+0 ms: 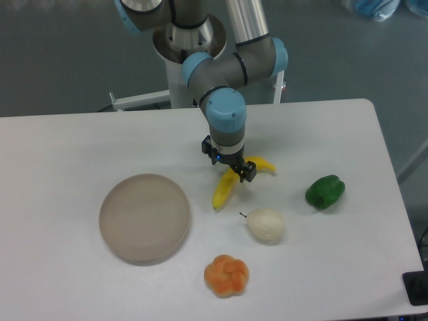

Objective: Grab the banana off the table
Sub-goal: 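Lower the gripper onto the yellow banana and close on it, then lift the held banana and carry it toward the green pepper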

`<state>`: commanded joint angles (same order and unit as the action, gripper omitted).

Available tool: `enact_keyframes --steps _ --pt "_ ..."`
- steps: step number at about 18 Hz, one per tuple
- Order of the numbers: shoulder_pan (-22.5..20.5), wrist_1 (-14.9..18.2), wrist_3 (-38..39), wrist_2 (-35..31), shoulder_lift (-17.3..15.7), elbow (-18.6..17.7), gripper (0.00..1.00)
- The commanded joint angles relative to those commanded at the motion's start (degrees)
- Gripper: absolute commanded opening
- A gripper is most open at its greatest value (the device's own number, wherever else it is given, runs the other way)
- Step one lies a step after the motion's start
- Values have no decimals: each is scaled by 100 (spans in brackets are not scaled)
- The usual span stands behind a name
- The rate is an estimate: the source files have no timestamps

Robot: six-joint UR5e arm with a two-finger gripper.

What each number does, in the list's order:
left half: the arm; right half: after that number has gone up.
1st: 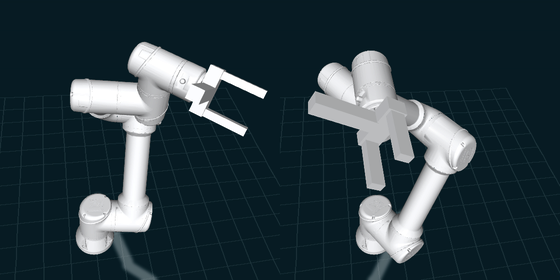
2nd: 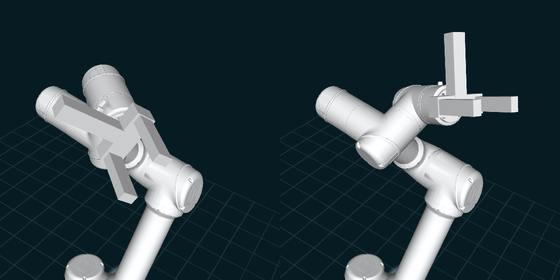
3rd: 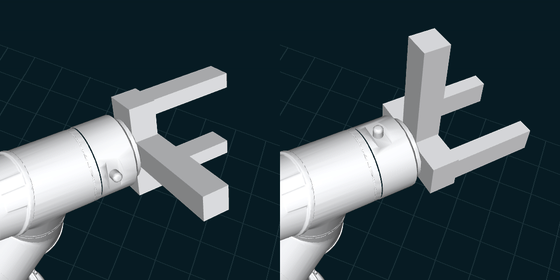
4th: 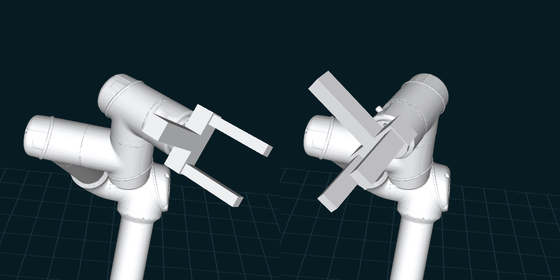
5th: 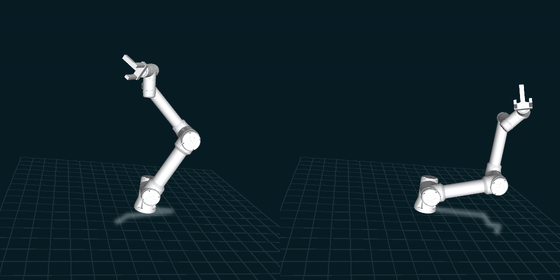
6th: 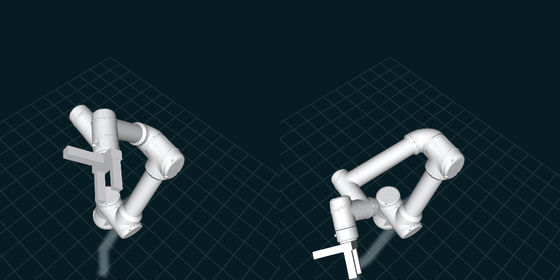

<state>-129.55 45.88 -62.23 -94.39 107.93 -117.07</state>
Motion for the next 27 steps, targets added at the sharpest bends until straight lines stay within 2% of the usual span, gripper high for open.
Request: enact_keyframes --steps 4,9,12,15,20,27 --pt "-26 9 -53 0 -26 -9 36" --pt "-123 17 -149 0 -88 61 32" --pt "-246 61 -229 -9 -281 254 32" --pt "-553 132 -439 9 -474 588 32" --pt "-914 184 -983 53 -483 1072 33" --pt "-1090 185 -1292 88 -45 1853 32"
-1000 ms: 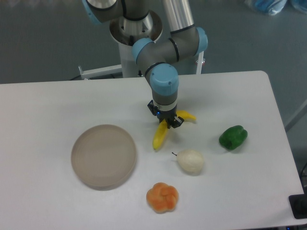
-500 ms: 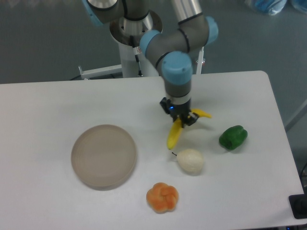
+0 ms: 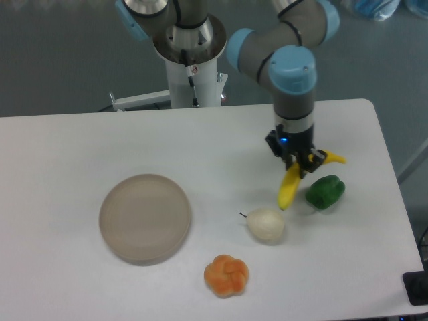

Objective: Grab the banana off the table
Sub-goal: 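Lift the held banana and carry it toward the green pepper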

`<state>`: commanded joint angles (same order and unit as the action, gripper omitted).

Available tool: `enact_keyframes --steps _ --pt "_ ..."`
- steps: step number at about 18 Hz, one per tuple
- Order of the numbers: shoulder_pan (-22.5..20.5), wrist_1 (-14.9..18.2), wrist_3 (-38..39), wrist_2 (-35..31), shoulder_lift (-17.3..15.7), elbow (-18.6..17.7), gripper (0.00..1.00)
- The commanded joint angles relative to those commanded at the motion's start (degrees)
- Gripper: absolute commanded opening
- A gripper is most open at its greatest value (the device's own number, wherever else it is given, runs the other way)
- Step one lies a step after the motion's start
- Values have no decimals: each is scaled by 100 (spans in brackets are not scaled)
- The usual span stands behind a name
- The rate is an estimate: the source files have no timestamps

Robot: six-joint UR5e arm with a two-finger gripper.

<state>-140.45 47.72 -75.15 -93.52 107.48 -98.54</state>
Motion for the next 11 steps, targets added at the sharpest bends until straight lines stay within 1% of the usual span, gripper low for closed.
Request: enact_keyframes --steps 7,11 --pt "44 -9 -18 -9 334 361 32" --pt "53 -18 -9 -17 379 440 33"
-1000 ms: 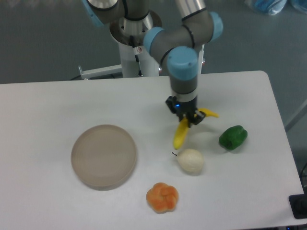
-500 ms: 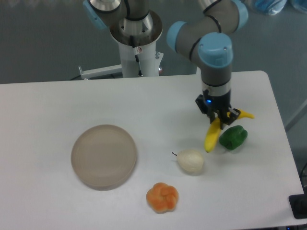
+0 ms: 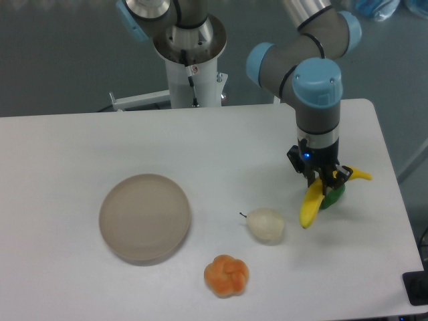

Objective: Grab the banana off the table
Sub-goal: 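Lift the held banana and carry it toward the green pepper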

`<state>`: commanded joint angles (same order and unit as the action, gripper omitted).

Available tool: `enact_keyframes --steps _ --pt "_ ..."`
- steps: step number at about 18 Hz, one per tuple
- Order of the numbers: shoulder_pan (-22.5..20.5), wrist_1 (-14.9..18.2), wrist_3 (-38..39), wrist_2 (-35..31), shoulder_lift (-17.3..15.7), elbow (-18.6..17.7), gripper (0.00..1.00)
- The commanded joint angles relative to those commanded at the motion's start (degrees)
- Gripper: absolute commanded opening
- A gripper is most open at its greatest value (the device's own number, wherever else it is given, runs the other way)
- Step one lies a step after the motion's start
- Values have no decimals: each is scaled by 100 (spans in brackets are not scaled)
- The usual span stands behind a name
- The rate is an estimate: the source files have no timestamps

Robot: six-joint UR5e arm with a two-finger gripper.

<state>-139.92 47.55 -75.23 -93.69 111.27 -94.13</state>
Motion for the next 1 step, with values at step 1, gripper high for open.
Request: enact_keyframes --steps 1 --pt "0 0 0 9 0 26 33"
